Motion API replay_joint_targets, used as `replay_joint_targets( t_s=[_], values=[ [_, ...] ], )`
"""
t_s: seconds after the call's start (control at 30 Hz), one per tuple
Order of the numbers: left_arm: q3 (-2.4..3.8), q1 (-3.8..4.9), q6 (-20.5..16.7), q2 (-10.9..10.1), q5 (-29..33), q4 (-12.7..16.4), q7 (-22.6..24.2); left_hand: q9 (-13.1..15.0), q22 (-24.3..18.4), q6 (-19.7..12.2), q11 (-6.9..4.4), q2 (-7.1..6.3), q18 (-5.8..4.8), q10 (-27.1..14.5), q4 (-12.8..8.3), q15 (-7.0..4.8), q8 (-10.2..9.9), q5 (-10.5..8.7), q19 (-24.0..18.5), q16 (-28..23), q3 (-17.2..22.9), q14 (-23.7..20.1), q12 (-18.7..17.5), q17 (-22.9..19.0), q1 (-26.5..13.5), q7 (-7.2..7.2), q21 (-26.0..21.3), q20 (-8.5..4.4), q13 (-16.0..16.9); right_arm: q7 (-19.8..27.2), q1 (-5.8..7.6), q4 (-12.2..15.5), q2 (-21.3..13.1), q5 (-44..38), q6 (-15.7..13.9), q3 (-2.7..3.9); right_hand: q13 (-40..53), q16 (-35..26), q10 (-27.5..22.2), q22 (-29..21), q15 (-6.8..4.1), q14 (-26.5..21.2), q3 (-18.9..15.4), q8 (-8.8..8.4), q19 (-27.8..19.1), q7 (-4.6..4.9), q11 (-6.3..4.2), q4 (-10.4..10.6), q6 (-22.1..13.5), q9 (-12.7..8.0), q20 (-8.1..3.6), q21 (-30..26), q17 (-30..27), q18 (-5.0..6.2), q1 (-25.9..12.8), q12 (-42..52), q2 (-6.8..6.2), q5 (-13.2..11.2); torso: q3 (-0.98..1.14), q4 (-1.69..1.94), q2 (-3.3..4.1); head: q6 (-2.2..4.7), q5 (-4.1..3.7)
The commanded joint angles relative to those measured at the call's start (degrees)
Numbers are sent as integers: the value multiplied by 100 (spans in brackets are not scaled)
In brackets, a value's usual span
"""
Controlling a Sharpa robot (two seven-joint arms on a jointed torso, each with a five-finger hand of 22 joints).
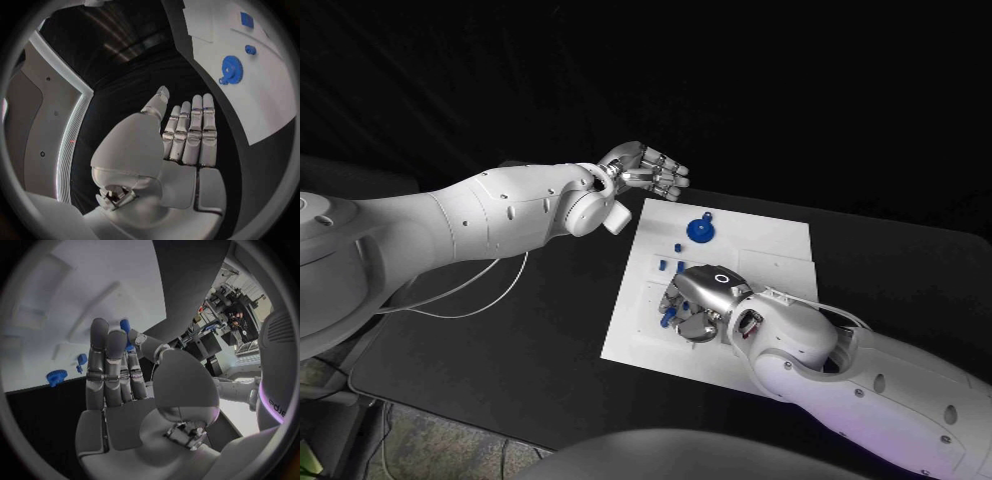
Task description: Assemble the parts on the task board
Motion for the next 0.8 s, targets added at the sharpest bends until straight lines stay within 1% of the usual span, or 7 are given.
replay_joint_targets(
  t_s=[0.03,0.17,0.43,0.6,0.8],
  values=[
    [3,2,74,-1,37,12,39,1,-7,-14,12,18,-4,-16,9,-6,-10,-12,-40,-17,-13,-53,-21,9,-48,34,32,7,0,-23,-10,-15,15,-115,70,-5,9,-23,169,7,-51,3,-9,23,30,0,-125,-35,31,6,-28,-19,-3,106,-1,19,39,19,1,1,-1,-12,6],
    [3,2,73,-8,37,12,37,1,-38,-17,11,17,-3,-14,17,-6,-9,-13,-35,-16,-26,-53,-21,14,-47,36,33,9,0,-31,-14,-28,19,-126,73,-8,9,-23,169,7,-51,3,-9,23,30,0,-125,-35,31,6,-28,-19,-3,106,-1,19,39,19,1,-4,-3,-10,9],
    [3,2,81,-11,37,12,33,1,-38,-17,11,17,-3,-14,17,-6,-9,-13,-35,-16,-26,-53,-21,14,-47,36,33,9,0,-37,-19,-42,27,-135,187,-16,9,-28,174,28,-52,6,-6,23,45,-1,-126,-55,33,7,-28,-50,-8,105,-11,20,49,20,1,-7,-2,-17,7],
    [3,2,85,-11,37,11,30,1,-38,-17,11,17,-3,-14,17,-6,-9,-13,-35,-16,-26,-53,-21,14,-47,36,33,9,0,-57,-23,-63,46,-153,264,-36,9,-31,176,39,-53,5,-13,23,42,-1,-126,-61,35,7,-28,-65,-10,99,-16,20,55,21,3,-3,-2,-23,3],
    [3,2,90,-9,37,7,24,1,-38,-17,11,17,-3,-14,17,-6,-9,-13,-35,-16,-26,-53,-21,14,-47,36,33,9,0,-89,-23,-74,77,-179,246,-66,9,-32,176,41,-53,4,-14,23,43,-1,-126,-62,35,7,-29,-67,-11,98,-17,20,55,21,-1,-7,-3,-27,-2]
  ],
)
